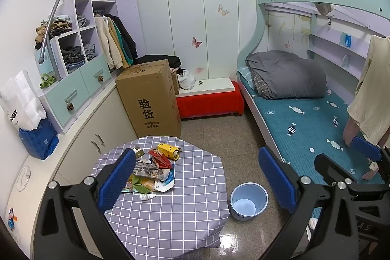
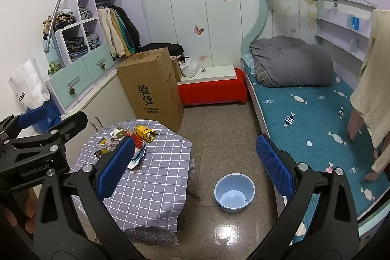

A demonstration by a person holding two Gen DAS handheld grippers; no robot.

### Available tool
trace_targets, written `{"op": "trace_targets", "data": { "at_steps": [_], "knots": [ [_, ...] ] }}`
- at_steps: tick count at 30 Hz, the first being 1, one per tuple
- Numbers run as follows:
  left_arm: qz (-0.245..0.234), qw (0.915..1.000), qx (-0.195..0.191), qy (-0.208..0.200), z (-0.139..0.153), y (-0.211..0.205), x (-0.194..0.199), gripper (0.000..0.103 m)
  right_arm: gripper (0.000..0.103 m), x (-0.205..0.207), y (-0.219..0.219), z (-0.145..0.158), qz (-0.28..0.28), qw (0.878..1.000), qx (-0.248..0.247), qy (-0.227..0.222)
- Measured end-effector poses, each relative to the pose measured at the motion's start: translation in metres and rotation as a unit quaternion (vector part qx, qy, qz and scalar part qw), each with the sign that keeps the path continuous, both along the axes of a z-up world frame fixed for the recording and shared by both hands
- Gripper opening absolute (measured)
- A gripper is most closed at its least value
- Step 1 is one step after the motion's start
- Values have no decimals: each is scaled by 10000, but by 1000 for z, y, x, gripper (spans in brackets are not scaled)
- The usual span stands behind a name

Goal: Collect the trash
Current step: 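Move both grippers toward the trash pile on the checked table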

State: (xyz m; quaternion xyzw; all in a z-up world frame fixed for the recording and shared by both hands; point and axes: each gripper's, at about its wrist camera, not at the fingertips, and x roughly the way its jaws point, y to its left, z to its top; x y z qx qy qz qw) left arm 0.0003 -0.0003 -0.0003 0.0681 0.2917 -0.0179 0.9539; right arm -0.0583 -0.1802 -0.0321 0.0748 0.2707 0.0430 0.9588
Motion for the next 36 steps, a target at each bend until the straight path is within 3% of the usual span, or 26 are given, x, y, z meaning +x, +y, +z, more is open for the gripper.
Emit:
{"op": "trace_targets", "data": {
  "at_steps": [25,36],
  "knots": [
    [64,9999,62,116,-9,-10,6,99,97,1,3,-16,53,9999,80,79],
    [161,9995,97,257,-9,-25,9,99,97,8,-16,-18,143,9996,143,200]
  ]
}}
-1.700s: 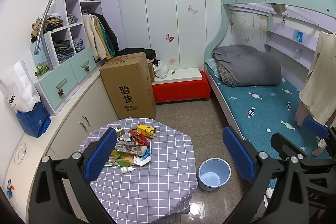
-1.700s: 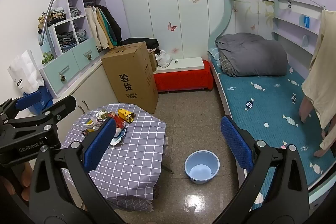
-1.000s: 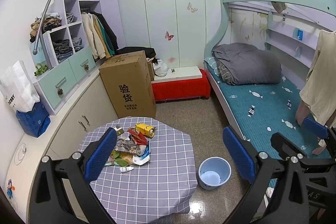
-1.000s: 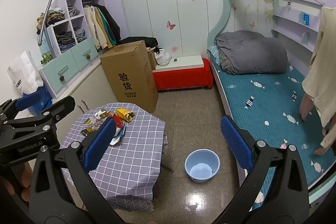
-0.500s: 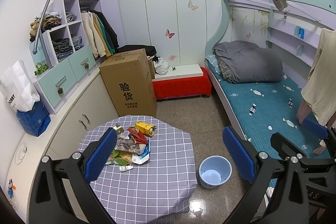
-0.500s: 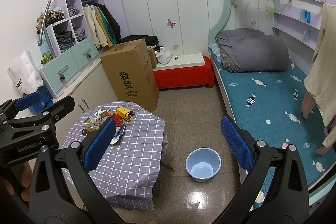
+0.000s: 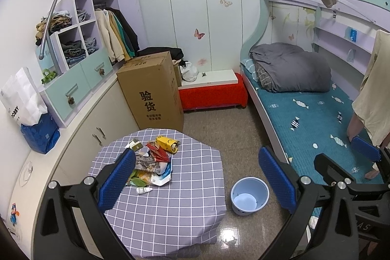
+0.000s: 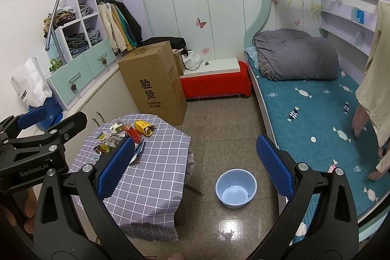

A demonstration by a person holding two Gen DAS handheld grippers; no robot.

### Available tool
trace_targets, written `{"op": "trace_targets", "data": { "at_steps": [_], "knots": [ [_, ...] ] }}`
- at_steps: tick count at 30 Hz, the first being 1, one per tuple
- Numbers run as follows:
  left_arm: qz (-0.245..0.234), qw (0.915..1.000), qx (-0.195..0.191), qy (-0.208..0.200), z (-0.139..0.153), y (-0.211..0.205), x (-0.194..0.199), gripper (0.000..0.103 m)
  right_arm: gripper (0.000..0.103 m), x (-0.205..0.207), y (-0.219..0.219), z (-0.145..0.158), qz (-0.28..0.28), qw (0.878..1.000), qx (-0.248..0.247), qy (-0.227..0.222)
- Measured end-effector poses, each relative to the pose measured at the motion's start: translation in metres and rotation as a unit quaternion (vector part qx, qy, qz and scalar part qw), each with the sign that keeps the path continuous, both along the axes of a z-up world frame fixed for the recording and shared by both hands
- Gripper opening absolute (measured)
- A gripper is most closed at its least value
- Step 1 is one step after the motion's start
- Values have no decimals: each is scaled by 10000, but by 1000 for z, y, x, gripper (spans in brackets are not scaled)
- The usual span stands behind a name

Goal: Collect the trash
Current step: 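Move both grippers toward the trash pile on the checked table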

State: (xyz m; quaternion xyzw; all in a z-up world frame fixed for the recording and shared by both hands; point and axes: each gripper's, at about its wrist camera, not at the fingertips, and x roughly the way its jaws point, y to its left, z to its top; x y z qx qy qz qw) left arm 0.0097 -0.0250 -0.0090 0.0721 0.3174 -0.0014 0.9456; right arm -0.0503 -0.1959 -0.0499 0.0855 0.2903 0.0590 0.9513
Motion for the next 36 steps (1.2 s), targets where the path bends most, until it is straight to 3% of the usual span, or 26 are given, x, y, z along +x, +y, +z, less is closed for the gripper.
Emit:
{"op": "trace_targets", "data": {
  "at_steps": [15,21,27,36],
  "knots": [
    [140,9993,51,335,-20,-25,-2,99,97,-1,-21,-10,180,9997,-54,186],
    [236,9986,-9,476,-34,-23,0,99,97,8,-21,-22,422,9983,155,358],
    [365,9968,-253,669,-55,1,12,99,97,26,-4,-45,672,9941,479,708],
    [550,9865,-1013,1162,-102,83,56,99,97,77,59,-76,942,9889,192,1132]
  ]
}}
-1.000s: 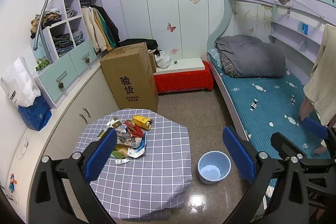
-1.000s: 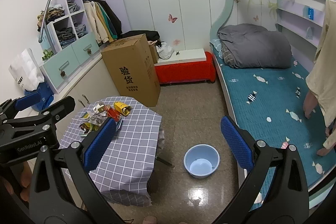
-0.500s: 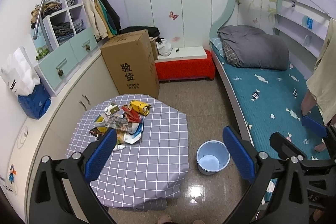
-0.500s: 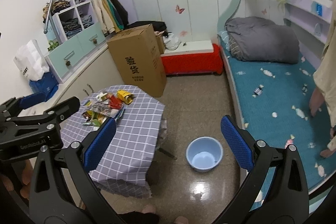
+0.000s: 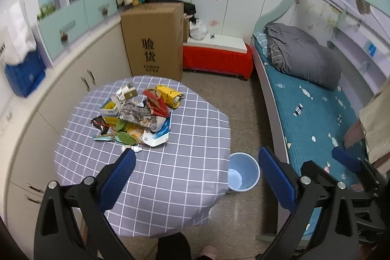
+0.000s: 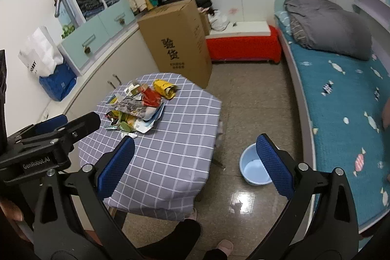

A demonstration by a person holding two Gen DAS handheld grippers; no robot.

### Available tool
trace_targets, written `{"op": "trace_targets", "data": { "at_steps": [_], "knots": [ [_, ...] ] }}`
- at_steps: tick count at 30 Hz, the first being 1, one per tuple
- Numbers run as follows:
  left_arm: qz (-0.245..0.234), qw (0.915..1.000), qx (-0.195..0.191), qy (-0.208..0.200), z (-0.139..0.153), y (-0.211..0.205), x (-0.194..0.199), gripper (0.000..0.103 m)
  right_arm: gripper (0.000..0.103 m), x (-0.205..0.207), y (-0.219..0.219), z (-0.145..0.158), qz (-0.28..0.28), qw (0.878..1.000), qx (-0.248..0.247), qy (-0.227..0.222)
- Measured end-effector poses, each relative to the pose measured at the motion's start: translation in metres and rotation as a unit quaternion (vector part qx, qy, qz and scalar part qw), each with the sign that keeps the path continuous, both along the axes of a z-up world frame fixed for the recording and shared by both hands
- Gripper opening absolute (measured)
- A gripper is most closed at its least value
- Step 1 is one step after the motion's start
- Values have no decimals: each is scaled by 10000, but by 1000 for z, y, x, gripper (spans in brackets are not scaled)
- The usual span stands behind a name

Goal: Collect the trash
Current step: 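Move both grippers toward the trash pile on the checked table, then grasp the red snack bag with the right gripper while the left grasps a white card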

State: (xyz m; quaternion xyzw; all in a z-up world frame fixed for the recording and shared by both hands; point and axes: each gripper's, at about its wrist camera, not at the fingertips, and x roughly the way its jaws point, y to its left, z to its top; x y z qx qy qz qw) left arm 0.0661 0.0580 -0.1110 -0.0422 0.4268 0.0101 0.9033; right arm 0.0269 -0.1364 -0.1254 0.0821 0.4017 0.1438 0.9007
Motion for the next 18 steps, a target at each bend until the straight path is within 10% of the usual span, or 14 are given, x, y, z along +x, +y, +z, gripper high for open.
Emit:
{"op": "trace_targets", "data": {
  "at_steps": [18],
  "knots": [
    [752,9843,-1312,914,-113,195,155,86,97,145,154,-76,114,9964,-537,639]
  ]
}}
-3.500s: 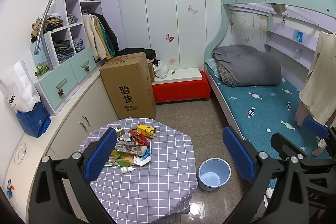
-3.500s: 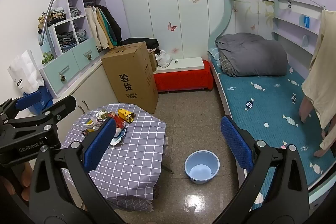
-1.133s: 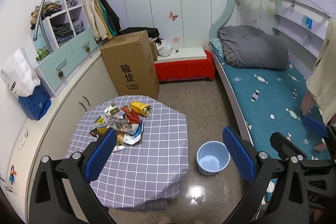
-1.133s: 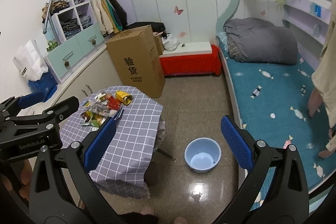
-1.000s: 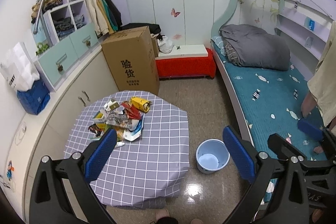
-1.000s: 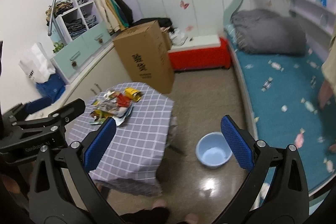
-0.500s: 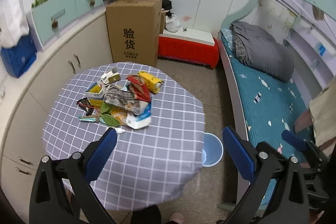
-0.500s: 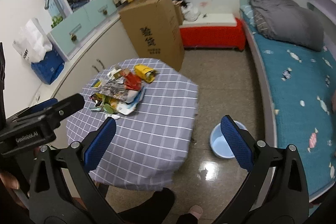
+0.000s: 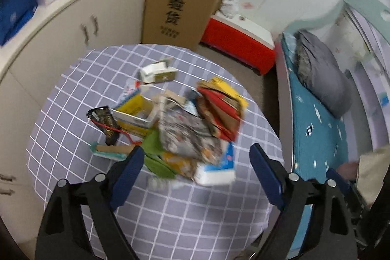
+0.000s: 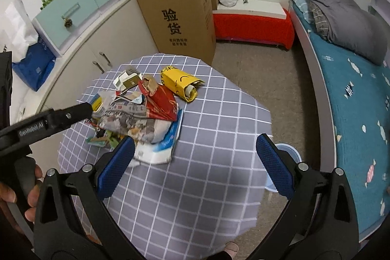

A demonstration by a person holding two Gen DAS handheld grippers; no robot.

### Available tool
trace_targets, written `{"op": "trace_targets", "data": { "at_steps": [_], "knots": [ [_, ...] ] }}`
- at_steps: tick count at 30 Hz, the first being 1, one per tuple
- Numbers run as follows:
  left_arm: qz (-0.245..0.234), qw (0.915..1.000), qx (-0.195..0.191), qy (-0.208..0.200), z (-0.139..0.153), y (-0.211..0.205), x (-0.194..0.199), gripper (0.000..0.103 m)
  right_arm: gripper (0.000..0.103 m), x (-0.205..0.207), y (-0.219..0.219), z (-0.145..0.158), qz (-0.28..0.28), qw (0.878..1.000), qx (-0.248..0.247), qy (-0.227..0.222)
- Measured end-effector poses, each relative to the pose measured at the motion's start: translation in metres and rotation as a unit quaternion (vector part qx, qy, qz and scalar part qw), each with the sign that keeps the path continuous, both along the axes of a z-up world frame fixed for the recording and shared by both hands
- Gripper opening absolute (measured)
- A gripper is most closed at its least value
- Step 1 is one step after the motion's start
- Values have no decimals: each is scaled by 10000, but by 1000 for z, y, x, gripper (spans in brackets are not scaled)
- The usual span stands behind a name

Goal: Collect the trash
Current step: 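Grasp the red snack bag with the right gripper while the left grasps a white card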

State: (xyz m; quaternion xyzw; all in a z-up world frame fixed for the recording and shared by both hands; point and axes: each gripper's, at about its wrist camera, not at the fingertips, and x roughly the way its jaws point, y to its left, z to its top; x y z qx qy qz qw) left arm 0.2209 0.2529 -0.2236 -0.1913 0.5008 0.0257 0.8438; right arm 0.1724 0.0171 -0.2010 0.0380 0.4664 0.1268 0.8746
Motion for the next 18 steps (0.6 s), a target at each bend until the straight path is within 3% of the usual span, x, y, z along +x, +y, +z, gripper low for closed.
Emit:
{"op": "trace_targets", "data": {
  "at_steps": [11,13,18],
  "knots": [
    [712,9968,173,305,-29,84,25,85,97,57,58,-31,343,9992,-109,195],
    [705,9962,177,471,-38,92,30,78,97,67,65,-35,409,9989,-144,194],
    [578,9963,139,613,-53,103,45,71,97,86,84,-44,578,9979,-217,204]
  ]
}}
